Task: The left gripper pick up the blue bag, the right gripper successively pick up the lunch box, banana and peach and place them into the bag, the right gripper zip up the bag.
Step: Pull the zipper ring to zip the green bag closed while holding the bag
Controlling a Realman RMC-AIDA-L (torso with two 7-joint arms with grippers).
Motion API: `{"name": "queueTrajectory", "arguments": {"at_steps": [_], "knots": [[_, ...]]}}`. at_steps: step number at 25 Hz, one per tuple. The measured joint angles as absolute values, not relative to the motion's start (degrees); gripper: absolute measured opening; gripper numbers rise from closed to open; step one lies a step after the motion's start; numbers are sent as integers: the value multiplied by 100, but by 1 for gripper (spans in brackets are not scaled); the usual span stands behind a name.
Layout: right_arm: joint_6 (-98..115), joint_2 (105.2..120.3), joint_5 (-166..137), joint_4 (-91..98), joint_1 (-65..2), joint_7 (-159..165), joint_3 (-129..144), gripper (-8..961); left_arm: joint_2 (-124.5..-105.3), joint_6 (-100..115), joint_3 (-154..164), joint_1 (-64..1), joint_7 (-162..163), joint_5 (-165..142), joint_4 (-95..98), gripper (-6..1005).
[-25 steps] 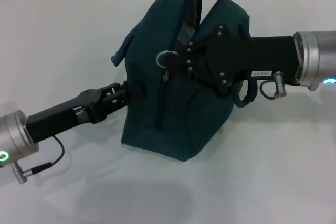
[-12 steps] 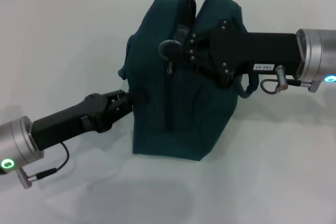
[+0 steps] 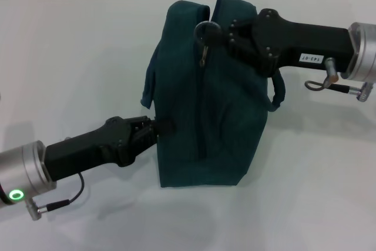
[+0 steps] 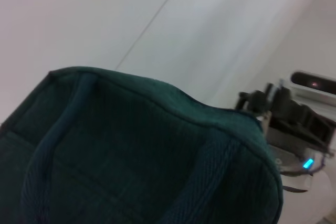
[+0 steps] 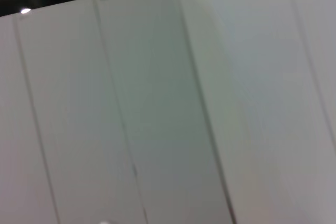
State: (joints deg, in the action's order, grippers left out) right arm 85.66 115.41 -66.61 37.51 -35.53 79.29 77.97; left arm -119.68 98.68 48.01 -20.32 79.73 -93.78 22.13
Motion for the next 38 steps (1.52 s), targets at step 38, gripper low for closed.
{"name": "queueTrajectory", "arguments": {"at_steps": [38], "knots": [[7531, 11549, -6624, 3160, -3621, 8536, 7368, 7, -11966, 10291, 5166, -1877, 7370, -9365, 1960, 61]]}}
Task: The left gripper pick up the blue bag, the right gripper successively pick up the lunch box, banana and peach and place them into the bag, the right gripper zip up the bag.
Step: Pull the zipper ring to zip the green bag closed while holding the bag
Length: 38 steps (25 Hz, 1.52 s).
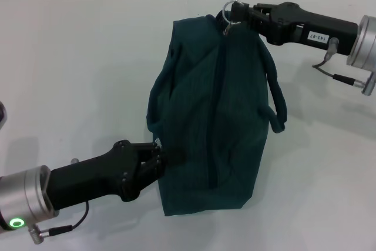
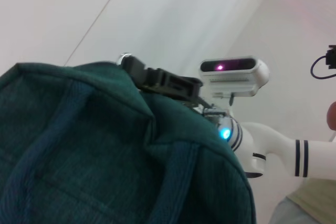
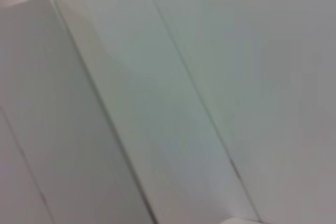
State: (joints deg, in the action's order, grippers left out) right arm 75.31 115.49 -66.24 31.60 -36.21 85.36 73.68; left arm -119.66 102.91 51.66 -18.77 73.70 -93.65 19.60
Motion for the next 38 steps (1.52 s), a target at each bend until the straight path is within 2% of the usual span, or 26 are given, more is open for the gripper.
{"name": "queueTrajectory", "arguments": {"at_steps": [17, 28, 30, 35, 38], "knots": [[7165, 11585, -6448, 3063, -3586, 8119, 7223, 7, -11931, 10358, 4885, -1437, 7380, -9277, 2041, 61], [7476, 11571, -6420, 3105, -3393, 7977, 7215, 8, -11926, 10359, 4566, -1461, 7444, -9197, 2073, 56], [7482, 11569, -6419, 3106, -3376, 7977, 7215, 8, -11926, 10360, 4313, -1451, 7562, -9193, 2126, 227], [7573, 11564, -6415, 3110, -3371, 7975, 7210, 8, -11913, 10280, 3457, -1568, 8721, -9196, 2451, 428], [7622, 11561, -6384, 3113, -3371, 7926, 7209, 8, -11789, 10079, 3379, -1846, 9335, -9233, 2648, 562]]}}
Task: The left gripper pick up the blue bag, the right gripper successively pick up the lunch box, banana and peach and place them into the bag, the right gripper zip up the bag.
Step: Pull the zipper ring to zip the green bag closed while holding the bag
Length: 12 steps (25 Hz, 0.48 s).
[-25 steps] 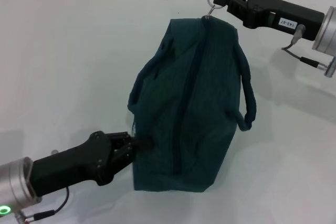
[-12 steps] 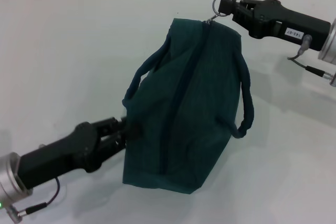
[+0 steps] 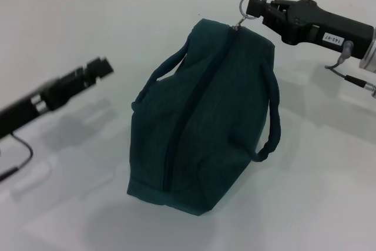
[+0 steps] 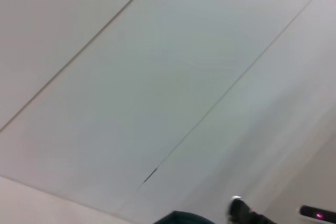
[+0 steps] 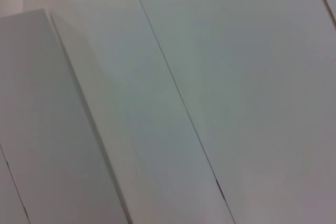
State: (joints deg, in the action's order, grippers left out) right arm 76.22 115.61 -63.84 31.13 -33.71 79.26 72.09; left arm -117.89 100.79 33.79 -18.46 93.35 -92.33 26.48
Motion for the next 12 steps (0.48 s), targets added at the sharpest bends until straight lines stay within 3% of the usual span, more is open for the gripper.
{"name": "queueTrajectory", "arguments": {"at_steps": [3, 7, 12], "knots": [[7721, 11561, -6304, 3079, -3362, 7835, 7207, 8, -11634, 9872, 3408, -2249, 9887, -9352, 2705, 704], [7770, 11568, -6293, 3060, -3340, 7783, 7206, 8, -11492, 9716, 3406, -2941, 10723, -9866, 2710, 768], [7786, 11584, -6259, 3056, -3301, 7701, 7207, 8, -11453, 9454, 3405, -3691, 11414, -10654, 2719, 847]]}}
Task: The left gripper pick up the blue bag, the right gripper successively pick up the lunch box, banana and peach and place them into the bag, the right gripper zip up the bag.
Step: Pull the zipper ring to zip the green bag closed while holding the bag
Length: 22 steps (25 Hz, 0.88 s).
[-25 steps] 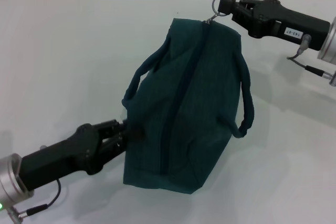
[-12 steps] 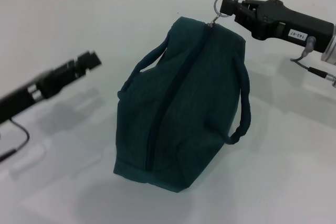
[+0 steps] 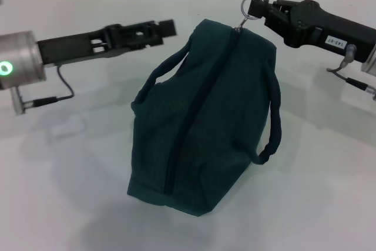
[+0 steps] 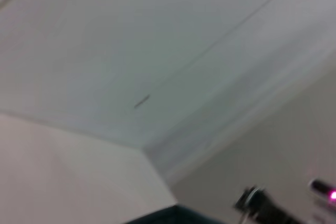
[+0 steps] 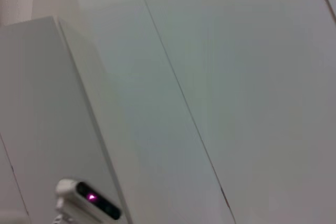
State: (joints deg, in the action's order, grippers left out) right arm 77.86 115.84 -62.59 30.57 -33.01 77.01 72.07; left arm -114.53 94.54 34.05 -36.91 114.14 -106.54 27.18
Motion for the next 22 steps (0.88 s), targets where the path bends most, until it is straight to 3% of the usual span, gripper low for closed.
{"name": "queueTrajectory", "arguments": {"at_steps": [9, 22], "knots": [[7850, 11585, -6177, 3042, -3283, 7589, 7207, 9, -11593, 9159, 3583, -4337, 12327, -11684, 3030, 877], [7998, 11584, -6114, 2968, -3250, 7532, 7207, 9, -11660, 9143, 3762, -4403, 12513, -11454, 3032, 872]]}}
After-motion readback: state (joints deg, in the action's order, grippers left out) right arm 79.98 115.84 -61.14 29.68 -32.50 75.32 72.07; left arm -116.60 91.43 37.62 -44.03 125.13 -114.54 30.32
